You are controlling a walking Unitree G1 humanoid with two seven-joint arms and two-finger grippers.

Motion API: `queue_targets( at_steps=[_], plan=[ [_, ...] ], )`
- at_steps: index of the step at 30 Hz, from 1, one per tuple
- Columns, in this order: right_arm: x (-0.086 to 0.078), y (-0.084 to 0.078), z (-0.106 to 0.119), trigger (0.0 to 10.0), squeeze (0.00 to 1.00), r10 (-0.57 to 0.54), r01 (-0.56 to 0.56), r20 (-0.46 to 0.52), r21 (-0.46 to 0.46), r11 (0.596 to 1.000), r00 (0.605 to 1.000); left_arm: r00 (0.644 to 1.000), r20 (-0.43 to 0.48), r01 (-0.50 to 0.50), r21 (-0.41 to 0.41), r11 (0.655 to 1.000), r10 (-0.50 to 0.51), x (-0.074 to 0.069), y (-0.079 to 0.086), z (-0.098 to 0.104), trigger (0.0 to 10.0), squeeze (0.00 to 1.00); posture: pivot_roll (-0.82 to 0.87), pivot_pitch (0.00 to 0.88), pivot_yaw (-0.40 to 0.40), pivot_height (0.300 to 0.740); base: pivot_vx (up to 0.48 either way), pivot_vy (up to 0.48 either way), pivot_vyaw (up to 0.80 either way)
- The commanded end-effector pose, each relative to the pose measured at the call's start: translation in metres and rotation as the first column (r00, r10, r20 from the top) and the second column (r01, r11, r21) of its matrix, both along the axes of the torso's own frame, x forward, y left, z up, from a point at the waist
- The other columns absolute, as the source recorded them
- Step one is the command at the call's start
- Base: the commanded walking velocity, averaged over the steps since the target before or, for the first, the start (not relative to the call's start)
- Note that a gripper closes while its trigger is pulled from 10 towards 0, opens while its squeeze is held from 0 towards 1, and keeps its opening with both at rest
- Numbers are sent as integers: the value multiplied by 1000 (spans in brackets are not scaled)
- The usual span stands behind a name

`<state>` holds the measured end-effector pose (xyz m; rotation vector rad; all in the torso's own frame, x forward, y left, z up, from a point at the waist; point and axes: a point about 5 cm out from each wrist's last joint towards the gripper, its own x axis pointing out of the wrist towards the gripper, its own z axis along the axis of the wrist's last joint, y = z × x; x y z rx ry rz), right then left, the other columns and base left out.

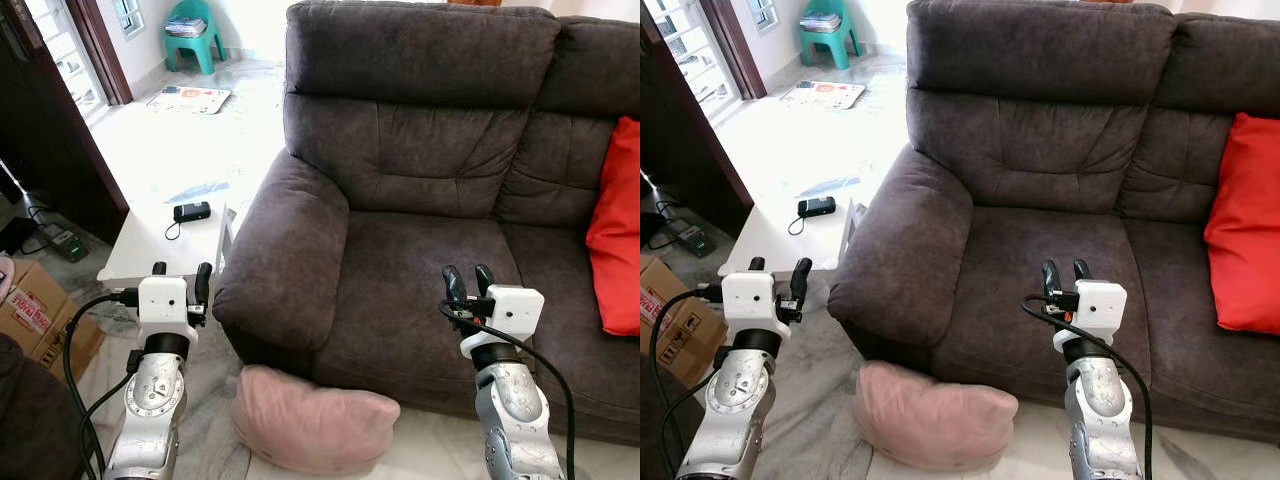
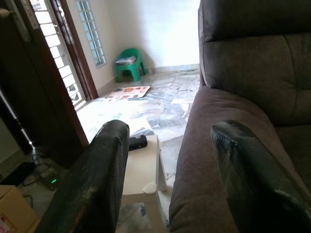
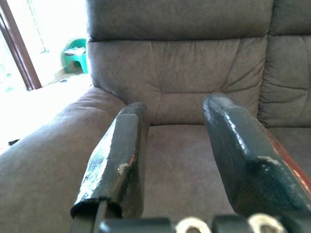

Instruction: Move the pillow to the sofa from floor

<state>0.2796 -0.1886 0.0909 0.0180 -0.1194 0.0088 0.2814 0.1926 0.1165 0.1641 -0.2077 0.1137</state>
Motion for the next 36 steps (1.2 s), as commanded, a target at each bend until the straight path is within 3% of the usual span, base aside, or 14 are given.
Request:
queue_targets(
  at_steps=[1, 6, 36],
  plan=[
    [1, 1, 4, 10000, 0, 3, -3, 10, 2, 1000, 1000, 1000, -20, -3, -3, 1000, 3, 0, 2, -2, 10000, 0, -42, 60, 4, 651, 0, 0, 0],
    [2, 1, 5, 10000, 0, 11, -11, 12, 1, 1000, 1000, 1000, -22, -6, -6, 1000, 5, 0, 2, -3, 10000, 0, -41, 65, -1, 622, 0, 0, 0],
    [4, 3, 7, 10000, 0, 30, -30, 5, -1, 1000, 1000, 999, -44, 4, -23, 1000, -5, 3, -1, -5, 10000, 0, -46, 74, -6, 622, 0, 0, 0]
  ],
)
